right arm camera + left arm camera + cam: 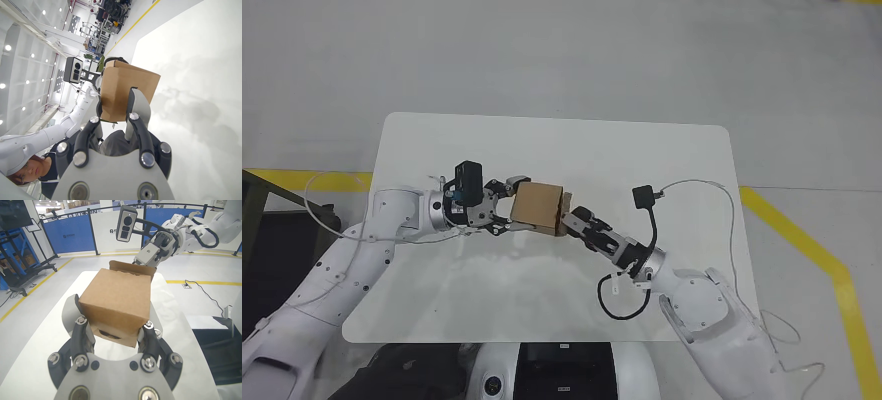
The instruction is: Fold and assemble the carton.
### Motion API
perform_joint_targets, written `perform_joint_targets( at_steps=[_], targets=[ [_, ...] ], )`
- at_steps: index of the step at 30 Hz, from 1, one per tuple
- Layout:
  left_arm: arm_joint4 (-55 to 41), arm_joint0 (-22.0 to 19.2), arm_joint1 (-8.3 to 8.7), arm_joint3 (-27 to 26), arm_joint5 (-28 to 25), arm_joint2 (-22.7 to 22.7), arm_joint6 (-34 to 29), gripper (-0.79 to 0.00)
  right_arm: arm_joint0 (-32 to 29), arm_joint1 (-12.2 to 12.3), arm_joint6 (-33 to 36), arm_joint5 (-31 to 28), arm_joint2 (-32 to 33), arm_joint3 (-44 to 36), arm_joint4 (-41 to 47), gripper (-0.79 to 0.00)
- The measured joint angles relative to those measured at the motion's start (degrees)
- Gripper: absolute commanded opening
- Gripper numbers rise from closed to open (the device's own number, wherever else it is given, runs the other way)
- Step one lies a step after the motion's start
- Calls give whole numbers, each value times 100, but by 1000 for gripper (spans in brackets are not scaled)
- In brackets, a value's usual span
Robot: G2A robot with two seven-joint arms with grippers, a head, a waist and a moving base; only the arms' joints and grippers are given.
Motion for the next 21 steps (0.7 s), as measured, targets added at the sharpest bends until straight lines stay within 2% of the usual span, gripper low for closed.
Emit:
perform_joint_targets(
  at_steps=[7, 9, 21],
  targets=[
    [14, 59, -23, -40, -18, -94, -34, -785, -9, 4, -22, 79, 18, 5, -77, -576],
    [22, 77, -28, -48, -24, -118, -36, -785, -13, 6, -27, 92, 26, 7, -94, -606],
    [138, 186, -74, -137, -17, -214, -50, -785, -13, 2, -147, 170, 20, -79, -240, -610]
  ],
)
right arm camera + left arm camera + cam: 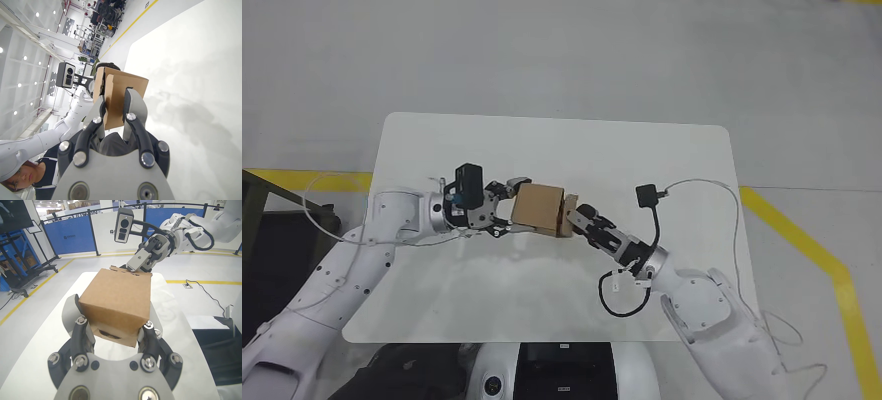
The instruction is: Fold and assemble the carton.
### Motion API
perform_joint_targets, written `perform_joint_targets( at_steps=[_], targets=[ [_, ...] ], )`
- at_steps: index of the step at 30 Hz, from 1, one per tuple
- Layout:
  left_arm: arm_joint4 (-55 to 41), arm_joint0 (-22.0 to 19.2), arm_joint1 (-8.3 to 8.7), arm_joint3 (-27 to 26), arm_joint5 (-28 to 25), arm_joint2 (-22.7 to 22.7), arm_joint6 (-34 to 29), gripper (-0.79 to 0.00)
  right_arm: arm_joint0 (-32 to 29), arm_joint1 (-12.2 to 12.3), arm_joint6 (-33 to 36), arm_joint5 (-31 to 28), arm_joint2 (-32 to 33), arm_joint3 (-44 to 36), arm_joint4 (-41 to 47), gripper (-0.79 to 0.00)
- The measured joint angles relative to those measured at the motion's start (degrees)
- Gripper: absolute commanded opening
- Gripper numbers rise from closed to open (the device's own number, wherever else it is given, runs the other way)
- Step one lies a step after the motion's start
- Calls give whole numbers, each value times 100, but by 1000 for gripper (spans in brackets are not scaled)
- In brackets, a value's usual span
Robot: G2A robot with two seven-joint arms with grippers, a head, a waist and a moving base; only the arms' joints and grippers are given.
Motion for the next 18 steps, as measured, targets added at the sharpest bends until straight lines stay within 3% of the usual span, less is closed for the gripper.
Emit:
perform_joint_targets(
  at_steps=[9, 18],
  targets=[
    [-16, -33, -64, 21, -1, 8, -86, -785, 90, -24, -122, 255, -153, -149, -397, -686],
    [-15, -10, -105, 58, -29, -54, -70, -785, 4, -25, -273, 316, -97, -210, -477, -680]
  ],
)
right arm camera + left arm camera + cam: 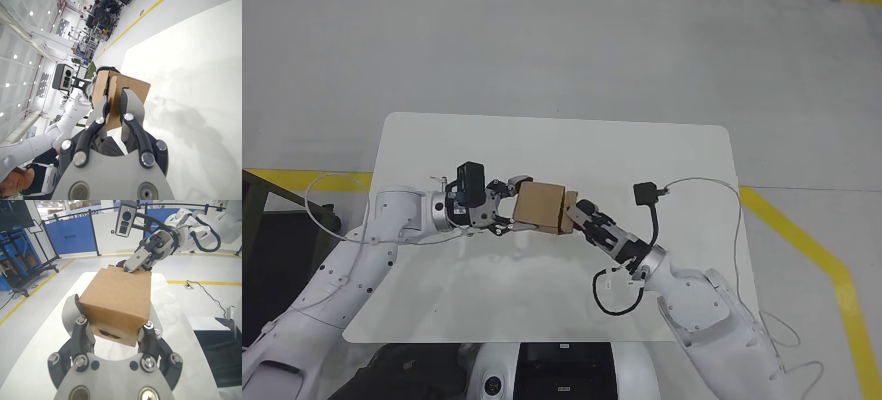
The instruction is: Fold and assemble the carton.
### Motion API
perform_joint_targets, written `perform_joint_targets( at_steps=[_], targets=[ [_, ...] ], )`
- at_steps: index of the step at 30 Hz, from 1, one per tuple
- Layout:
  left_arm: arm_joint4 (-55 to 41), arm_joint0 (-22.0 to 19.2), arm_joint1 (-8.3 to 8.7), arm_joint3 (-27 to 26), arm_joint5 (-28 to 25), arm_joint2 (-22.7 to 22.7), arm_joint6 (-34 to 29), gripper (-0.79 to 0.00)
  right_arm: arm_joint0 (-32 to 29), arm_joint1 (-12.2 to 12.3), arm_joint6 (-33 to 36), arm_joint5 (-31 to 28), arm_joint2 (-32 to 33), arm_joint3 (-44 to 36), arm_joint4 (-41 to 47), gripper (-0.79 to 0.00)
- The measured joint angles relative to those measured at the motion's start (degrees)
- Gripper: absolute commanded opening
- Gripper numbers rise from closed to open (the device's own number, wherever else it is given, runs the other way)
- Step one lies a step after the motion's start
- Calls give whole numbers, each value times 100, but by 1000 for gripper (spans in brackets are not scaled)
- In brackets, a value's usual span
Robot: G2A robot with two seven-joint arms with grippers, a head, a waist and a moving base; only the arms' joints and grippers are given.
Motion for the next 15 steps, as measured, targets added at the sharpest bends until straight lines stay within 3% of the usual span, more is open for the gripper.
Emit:
perform_joint_targets(
  at_steps=[10, 15],
  targets=[
    [39, -6, -52, -24, -22, -23, -74, -785, 130, -57, -83, 75, -273, -67, -142, -677],
    [23, -3, -73, 7, -42, -52, -91, -785, 85, -65, -186, 29, -268, -109, -165, -591]
  ],
)
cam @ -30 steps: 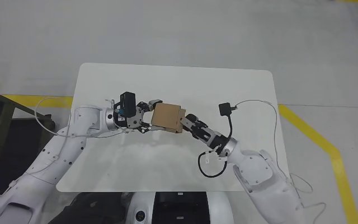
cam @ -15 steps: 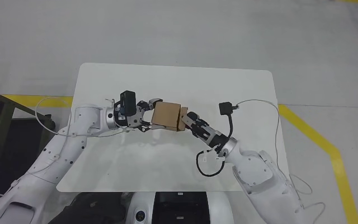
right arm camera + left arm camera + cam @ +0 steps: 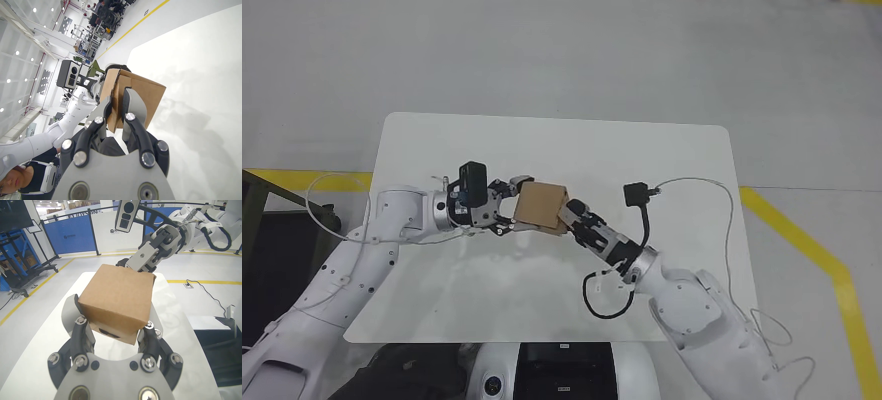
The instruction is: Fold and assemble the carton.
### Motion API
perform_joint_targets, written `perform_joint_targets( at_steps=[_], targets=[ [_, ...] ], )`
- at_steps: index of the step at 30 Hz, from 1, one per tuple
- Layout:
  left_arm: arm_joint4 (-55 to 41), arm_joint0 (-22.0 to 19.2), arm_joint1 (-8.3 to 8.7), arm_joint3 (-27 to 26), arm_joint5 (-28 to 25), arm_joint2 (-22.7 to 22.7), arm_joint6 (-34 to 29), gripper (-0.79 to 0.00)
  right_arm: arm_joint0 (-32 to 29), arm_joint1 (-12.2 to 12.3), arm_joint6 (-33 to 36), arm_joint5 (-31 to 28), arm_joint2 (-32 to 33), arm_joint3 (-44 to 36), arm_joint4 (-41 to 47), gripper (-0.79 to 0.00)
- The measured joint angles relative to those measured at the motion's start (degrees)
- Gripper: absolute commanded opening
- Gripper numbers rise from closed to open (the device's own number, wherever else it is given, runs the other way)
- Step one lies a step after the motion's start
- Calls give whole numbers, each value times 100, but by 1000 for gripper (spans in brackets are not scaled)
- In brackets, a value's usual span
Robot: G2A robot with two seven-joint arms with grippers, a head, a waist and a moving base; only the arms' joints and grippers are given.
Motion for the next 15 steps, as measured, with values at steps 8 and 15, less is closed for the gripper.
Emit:
perform_joint_targets(
  at_steps=[8, 15],
  targets=[
    [-26, 7, -34, 40, -35, -38, -47, -785, -324, 38, -89, -302, 170, -183, 62, -606],
    [-35, 5, -63, 33, -35, -56, -110, -785, -363, 35, -79, -380, 143, -190, 54, -708]
  ],
)
